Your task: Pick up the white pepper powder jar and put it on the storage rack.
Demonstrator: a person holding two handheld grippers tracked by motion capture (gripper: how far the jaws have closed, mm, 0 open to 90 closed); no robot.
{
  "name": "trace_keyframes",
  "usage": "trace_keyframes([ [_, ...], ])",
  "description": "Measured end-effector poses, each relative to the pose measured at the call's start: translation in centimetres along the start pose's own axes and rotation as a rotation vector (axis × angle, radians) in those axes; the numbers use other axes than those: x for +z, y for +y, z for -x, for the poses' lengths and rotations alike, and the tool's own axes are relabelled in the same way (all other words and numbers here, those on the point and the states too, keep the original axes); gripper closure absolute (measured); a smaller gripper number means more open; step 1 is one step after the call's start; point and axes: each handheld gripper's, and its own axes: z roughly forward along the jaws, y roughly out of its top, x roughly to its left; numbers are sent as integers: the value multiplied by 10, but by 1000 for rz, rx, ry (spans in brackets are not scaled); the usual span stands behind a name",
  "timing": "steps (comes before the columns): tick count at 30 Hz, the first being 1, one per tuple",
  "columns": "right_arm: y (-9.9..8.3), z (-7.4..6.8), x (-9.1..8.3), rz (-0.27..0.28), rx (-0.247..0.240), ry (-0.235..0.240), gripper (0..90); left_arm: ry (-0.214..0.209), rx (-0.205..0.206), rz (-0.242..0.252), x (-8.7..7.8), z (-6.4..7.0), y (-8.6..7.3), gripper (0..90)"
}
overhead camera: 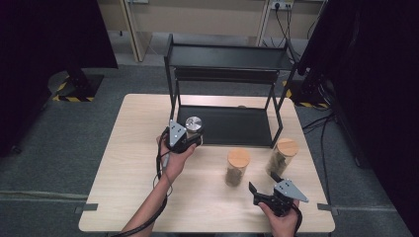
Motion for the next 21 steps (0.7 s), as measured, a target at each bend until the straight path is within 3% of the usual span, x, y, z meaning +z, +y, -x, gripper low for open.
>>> trace_keyframes([
  [21,0,0,0,-2,-5,1,63,18,-15,4,19,-6,8,350],
])
